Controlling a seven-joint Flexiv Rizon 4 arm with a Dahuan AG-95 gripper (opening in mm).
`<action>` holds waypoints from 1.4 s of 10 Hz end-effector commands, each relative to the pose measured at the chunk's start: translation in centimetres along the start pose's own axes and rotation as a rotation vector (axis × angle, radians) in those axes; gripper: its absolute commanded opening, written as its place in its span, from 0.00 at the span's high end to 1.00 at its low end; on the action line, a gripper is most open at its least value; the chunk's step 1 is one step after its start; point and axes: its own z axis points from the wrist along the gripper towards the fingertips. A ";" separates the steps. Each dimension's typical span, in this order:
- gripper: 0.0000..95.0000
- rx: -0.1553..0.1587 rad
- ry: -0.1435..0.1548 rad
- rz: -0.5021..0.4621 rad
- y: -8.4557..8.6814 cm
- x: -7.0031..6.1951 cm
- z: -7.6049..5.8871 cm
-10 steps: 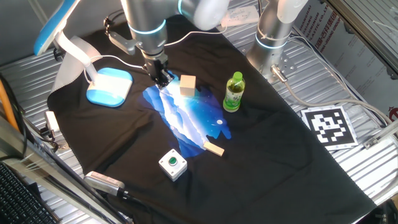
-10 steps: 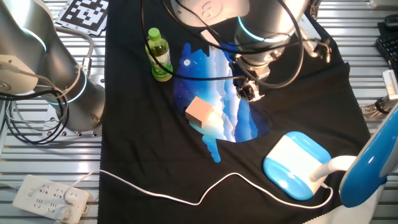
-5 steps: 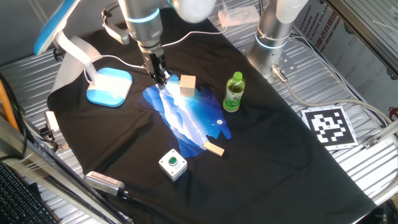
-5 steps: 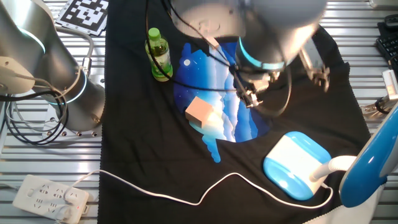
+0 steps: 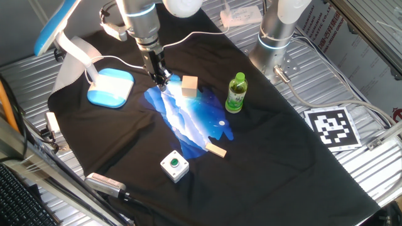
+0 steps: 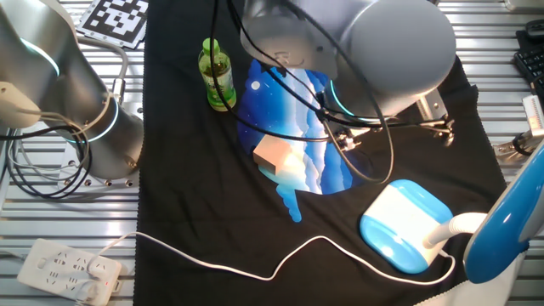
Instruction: Turn on the desk lamp by pressing the button
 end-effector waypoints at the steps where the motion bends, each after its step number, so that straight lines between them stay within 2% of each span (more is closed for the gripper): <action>1: 1.00 0.360 0.064 0.042 0.0 0.1 0.0; 3: 1.00 0.367 0.041 0.024 0.0 0.1 0.0; 4: 1.00 0.346 0.034 -0.007 0.0 0.1 0.0; 6: 1.00 0.340 0.019 -0.011 0.0 0.1 0.0; 7: 1.00 0.340 0.021 -0.018 0.0 0.1 0.0; 9: 1.00 0.334 0.047 0.001 0.0 0.1 0.0; 14: 1.00 0.329 0.050 0.000 0.0 0.1 0.0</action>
